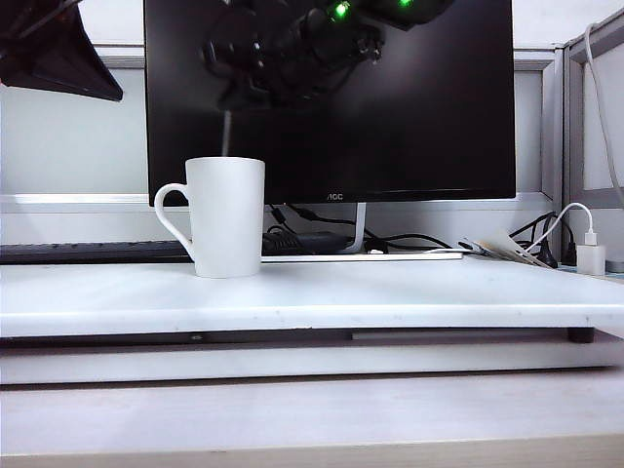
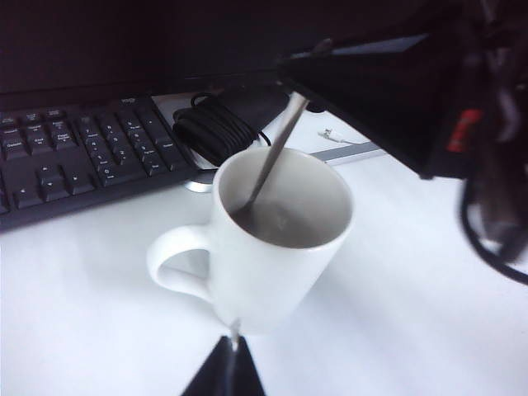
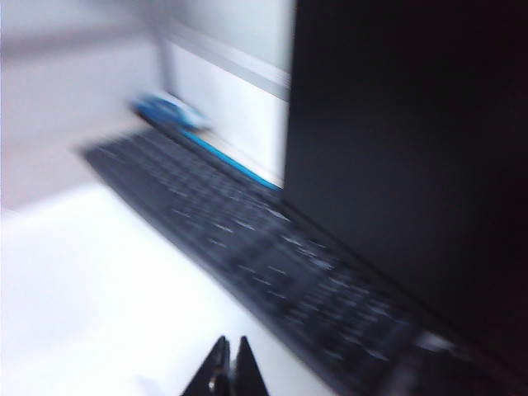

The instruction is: Pick up a spoon and stir the liquid in the cup.

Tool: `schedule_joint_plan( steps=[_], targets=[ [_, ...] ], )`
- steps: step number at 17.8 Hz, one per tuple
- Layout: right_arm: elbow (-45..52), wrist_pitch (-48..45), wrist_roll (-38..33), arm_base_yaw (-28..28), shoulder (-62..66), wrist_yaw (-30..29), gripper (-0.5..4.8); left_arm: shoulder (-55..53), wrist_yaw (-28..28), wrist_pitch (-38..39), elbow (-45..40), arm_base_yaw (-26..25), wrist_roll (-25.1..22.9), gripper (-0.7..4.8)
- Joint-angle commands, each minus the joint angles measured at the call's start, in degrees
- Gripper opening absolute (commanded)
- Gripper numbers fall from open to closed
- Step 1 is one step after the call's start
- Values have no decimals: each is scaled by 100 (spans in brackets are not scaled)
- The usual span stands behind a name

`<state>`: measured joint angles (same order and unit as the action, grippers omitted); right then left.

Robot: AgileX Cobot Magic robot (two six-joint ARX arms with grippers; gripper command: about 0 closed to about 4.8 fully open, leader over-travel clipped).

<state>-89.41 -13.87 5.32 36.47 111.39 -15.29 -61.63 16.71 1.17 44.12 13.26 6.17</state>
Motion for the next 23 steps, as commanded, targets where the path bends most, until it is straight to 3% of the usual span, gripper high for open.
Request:
schedule_joint_plan(
  steps=[1,3,4,7,9,11,13,15,16,18,21,23],
  targets=[
    [-20,514,-254,24,-146,-649,-7,13,24,-79,20,-4,-20,-5],
    [-20,1134,-153,-57,-238,-549,-7,15,22,-85,20,-7,-20,-5],
    [-20,1329,77,-105,-243,68,-8,13,22,-83,20,-4,-20,-5],
    [-17,490,136,-122,-116,492,-7,13,24,-81,20,-4,-20,-5],
    [-20,-26,-85,-79,-22,435,-7,13,22,-63,20,-4,-20,-5],
    [-20,-155,-411,4,-15,-337,-7,15,22,-50,20,-7,-20,-5],
    [-20,348,-431,22,-103,-929,-7,15,22,-85,20,-4,-20,-5],
    [-20,1137,-111,-46,-256,-721,-7,15,20,-96,20,-7,-20,-5],
    [-20,1290,98,-96,-280,-308,-7,15,20,-94,20,-7,-20,-5],
    [-17,1025,166,-133,-219,341,-7,15,22,-92,20,-7,-20,-5],
    [-22,-129,94,-13,127,232,-7,13,26,-87,20,-7,-20,-5],
    [-20,-94,-107,107,192,-258,-7,13,50,-90,20,-4,-22,-5]
  ],
)
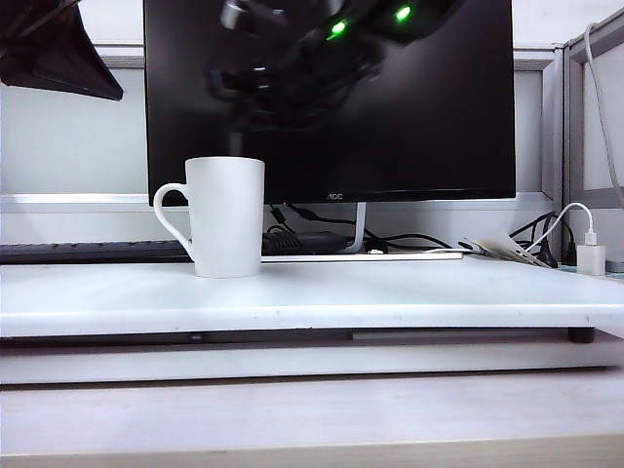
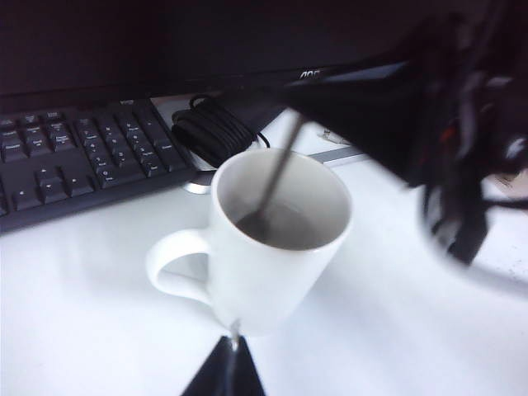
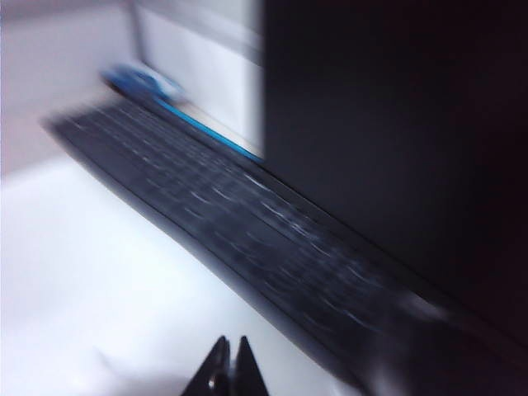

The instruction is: Pick up a spoon and stir the liquid in the cup.

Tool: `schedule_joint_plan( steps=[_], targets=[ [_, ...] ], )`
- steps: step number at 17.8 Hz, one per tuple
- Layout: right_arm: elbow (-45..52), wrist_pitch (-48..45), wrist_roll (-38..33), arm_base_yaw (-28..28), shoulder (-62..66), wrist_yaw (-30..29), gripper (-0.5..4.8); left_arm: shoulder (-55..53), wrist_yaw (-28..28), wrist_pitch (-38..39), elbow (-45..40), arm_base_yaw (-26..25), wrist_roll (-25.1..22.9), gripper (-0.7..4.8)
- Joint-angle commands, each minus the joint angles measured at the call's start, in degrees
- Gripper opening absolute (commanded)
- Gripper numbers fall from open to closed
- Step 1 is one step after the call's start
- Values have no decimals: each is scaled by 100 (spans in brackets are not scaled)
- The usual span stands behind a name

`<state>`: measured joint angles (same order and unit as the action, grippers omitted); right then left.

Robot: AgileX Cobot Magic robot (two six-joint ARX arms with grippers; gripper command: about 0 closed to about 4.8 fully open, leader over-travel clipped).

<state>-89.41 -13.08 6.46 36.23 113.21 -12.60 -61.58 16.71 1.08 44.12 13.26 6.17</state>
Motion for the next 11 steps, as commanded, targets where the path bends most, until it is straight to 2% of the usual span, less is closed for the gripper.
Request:
schedule_joint_plan(
  steps=[1,3,5,7,8,9,11],
  targets=[
    [-22,127,-223,190,2,-708,-7,9,125,-85,20,-7,-52,-5],
    [-20,999,-125,179,-109,-787,-7,9,160,-101,20,-4,-170,-5],
    [-20,1456,304,90,-208,-310,-7,9,232,-98,20,-4,-168,-5],
    [-20,1156,413,-13,-238,319,-7,9,267,-101,20,-4,-168,-5],
    [-20,837,411,-15,-188,383,-7,9,310,-120,20,-4,-168,-5],
    [-20,527,391,-11,-131,284,-7,9,308,-162,20,-4,-170,-5],
    [-22,-28,-245,55,-48,-584,-7,9,529,-374,20,-7,-170,-5]
  ],
)
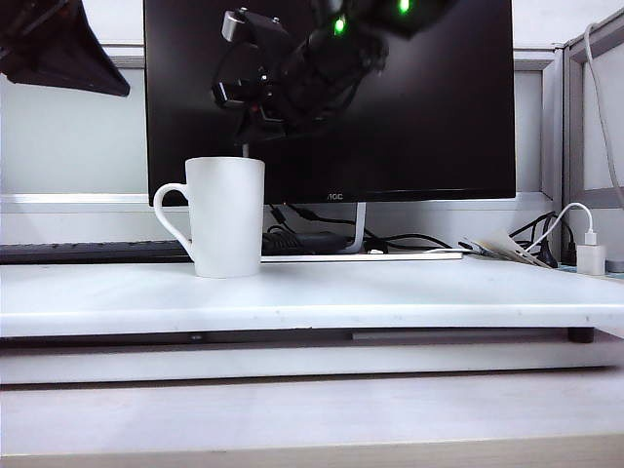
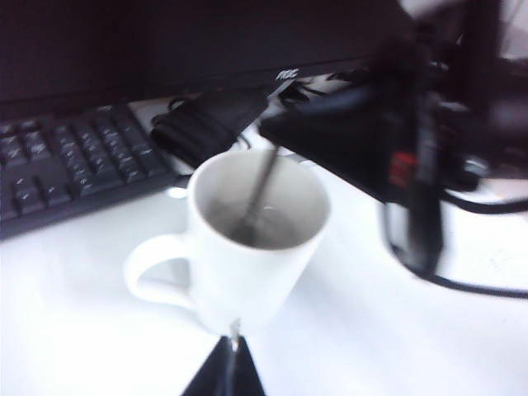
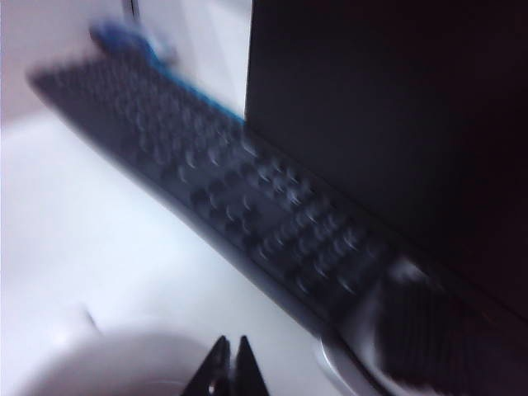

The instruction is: Pick up a spoon and stir the liquid in the cup.

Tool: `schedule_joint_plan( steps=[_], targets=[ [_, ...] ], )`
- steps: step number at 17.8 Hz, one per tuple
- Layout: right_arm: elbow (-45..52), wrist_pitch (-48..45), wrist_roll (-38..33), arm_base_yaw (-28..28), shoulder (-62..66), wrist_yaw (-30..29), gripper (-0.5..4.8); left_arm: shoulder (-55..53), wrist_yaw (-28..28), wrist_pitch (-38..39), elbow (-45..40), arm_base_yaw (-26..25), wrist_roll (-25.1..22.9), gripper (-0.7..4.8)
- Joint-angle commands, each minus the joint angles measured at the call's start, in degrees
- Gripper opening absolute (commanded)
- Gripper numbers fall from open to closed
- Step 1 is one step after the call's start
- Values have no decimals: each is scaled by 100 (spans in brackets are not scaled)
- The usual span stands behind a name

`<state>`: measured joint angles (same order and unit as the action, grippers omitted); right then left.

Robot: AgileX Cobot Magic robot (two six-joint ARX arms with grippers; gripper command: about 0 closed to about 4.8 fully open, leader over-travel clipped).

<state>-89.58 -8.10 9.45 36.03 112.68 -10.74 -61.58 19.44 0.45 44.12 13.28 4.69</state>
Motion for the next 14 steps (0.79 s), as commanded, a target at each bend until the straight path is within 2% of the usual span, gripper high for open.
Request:
schedule_joint_plan(
  steps=[1,2,4,5,6,8,9,10,12,14],
  targets=[
    [-4,-439,-643,96,-26,-1005,-7,9,345,-422,20,-9,-20,-5],
    [-4,-136,-647,94,-114,-1150,-7,9,398,-529,22,-9,-20,-5],
    [-4,737,-444,-2,-378,-986,-7,7,546,-564,24,-7,-26,-5],
    [-4,1147,-118,-79,-520,-376,-7,2,573,-450,33,-7,-142,-5],
    [-4,1137,-39,-105,-522,-146,-7,-17,616,-254,103,-7,-293,-5],
    [-2,723,-66,-175,-505,-247,-7,-197,599,452,540,-7,-597,-5],
    [-2,256,-221,-109,-433,-549,-7,-369,590,929,999,-9,-772,-5],
    [-4,103,-387,-13,-389,-793,-7,-439,623,1043,1200,-9,-774,-5],
    [-4,437,-535,101,-409,-1283,-7,-573,651,1410,1598,-9,-774,-5],
    [-4,1128,-326,94,-428,-1250,-7,-651,649,1591,1762,-9,-774,-5]
  ],
)
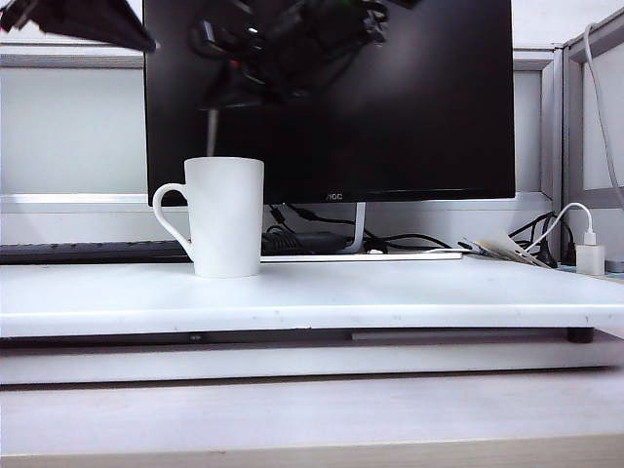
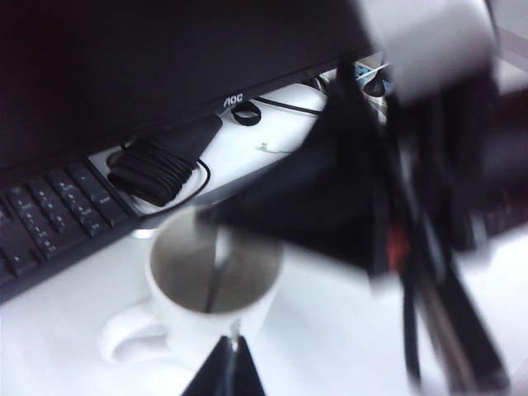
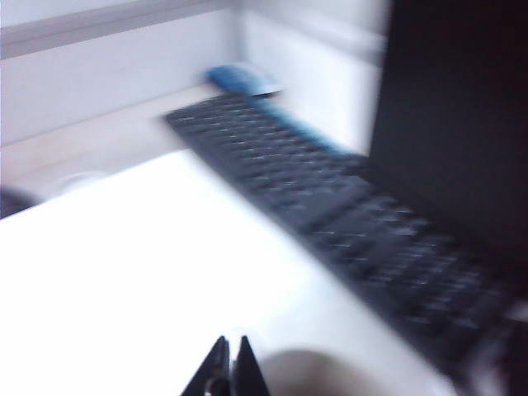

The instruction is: Pick up a spoon and stir the liquid in the cup.

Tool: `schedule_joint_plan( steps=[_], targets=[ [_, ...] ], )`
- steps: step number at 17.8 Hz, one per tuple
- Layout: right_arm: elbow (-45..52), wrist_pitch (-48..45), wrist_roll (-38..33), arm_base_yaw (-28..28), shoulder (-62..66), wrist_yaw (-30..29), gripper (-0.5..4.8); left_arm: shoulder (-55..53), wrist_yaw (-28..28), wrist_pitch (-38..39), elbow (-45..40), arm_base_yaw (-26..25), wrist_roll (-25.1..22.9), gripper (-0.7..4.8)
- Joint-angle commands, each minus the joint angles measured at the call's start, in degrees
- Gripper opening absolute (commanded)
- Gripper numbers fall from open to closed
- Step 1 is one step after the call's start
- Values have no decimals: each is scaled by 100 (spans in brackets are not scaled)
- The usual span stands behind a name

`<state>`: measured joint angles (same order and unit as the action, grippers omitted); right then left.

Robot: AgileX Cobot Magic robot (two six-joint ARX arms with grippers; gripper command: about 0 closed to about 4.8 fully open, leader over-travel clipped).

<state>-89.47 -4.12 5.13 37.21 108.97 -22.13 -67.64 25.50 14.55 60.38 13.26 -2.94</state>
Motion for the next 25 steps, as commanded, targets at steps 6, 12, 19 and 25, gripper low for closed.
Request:
schedule_joint_plan(
  steps=[6,12,19,25],
  targets=[
    [-13,-332,286,-81,83,850,-7,-76,24,468,140,-7,-157,-5],
    [-13,612,573,24,-122,828,-7,-74,22,468,140,-7,-155,-5],
    [-13,-461,505,13,83,544,-7,-76,24,457,142,-7,-133,-5],
    [-13,516,588,-179,-31,800,-7,-76,24,461,142,-7,-136,-5]
  ],
)
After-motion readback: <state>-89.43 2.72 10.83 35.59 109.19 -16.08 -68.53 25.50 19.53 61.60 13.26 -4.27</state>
